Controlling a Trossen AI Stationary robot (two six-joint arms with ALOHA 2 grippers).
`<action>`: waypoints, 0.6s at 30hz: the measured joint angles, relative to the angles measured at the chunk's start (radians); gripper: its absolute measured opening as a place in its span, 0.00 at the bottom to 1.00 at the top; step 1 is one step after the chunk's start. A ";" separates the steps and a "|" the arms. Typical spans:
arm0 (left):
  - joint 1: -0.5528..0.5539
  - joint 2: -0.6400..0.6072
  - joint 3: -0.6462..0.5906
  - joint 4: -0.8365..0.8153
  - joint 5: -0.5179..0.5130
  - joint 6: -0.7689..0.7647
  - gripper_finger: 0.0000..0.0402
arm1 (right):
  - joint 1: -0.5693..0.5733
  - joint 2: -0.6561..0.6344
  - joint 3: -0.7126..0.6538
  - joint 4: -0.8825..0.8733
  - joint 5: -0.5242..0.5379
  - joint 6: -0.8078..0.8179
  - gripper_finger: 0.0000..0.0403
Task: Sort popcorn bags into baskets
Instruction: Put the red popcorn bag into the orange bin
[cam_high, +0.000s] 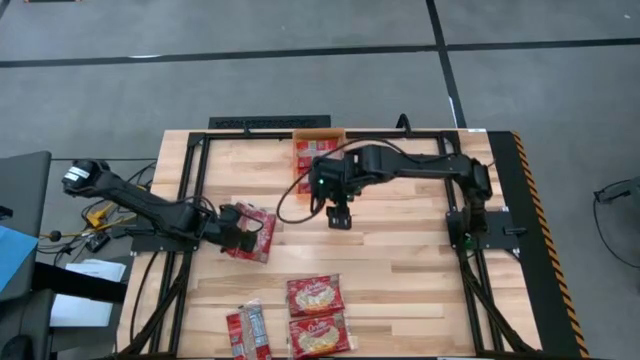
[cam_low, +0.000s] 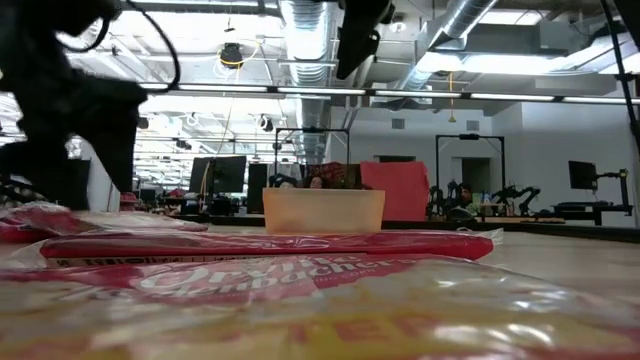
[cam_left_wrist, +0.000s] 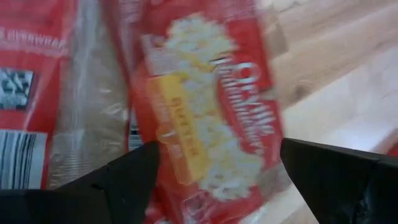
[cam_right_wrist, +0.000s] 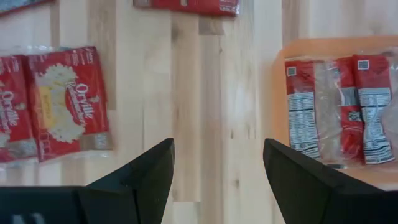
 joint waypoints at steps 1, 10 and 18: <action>-0.002 0.004 -0.017 0.010 0.000 -0.025 0.81 | 0.010 0.000 0.000 -0.001 0.009 0.018 0.67; -0.024 0.012 -0.073 0.017 -0.018 -0.106 0.81 | 0.109 0.000 0.000 0.001 0.036 0.097 0.67; -0.024 0.030 -0.074 0.075 0.010 -0.093 0.63 | 0.170 0.000 0.000 0.000 0.157 0.168 0.67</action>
